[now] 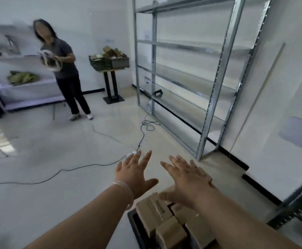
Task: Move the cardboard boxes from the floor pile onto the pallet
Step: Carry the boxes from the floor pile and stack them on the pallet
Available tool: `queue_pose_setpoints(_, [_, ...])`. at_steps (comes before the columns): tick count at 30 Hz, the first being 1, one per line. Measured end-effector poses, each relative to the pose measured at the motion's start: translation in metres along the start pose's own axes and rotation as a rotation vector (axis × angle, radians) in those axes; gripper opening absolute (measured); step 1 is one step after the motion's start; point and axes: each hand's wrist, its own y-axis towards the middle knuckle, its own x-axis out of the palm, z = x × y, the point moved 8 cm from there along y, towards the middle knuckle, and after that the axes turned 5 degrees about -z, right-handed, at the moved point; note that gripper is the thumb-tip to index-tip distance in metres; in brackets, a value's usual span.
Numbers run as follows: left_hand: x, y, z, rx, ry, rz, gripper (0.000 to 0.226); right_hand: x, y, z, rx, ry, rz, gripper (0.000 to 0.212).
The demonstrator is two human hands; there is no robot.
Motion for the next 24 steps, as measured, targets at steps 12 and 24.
queue_pose_setpoints(12, [-0.05,-0.083,-0.191,-0.258,-0.048,0.058,0.092,0.0,0.073,-0.2,-0.259,-0.105,0.006,0.102])
queue_pose_setpoints(24, [-0.071,-0.124,-0.387,-0.39,-0.073,0.11,0.091,0.037,0.156,-0.398,-0.404,-0.128,-0.041,0.101])
